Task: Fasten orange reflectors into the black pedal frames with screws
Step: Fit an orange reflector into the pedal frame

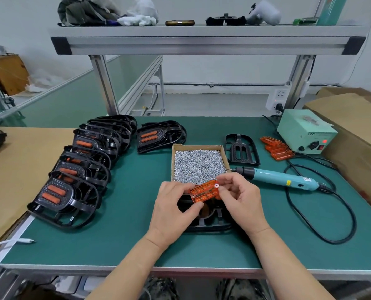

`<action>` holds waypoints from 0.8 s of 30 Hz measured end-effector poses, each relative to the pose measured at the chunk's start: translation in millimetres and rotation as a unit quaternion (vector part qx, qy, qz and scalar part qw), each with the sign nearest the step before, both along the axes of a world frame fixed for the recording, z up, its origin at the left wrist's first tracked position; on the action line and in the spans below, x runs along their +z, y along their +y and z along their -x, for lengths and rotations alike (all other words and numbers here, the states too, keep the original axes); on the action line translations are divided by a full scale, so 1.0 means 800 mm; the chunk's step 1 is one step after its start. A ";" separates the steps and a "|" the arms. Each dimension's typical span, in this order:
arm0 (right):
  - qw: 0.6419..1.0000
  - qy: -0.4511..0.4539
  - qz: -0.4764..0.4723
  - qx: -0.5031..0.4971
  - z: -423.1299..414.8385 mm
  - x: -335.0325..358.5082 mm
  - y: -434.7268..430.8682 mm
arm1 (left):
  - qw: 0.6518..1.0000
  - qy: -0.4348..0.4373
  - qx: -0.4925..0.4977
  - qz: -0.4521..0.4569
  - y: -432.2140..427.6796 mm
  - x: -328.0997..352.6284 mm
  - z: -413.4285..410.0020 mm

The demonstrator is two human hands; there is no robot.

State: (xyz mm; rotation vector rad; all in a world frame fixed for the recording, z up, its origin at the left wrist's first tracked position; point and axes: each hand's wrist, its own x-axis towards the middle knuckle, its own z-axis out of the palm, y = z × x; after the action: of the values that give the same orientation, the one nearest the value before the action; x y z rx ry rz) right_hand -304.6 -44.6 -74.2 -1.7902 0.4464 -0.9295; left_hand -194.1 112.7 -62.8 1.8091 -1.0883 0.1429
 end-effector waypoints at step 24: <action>0.994 -0.017 0.086 0.064 -0.001 0.009 0.005 | 0.997 -0.061 -0.021 0.042 -0.001 -0.011 -0.001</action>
State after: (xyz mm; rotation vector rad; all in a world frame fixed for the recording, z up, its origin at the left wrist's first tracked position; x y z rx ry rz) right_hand -304.0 -40.3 -66.9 -1.9325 0.2321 -0.9292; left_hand -193.3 111.6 -71.9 1.7204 -1.1868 0.2726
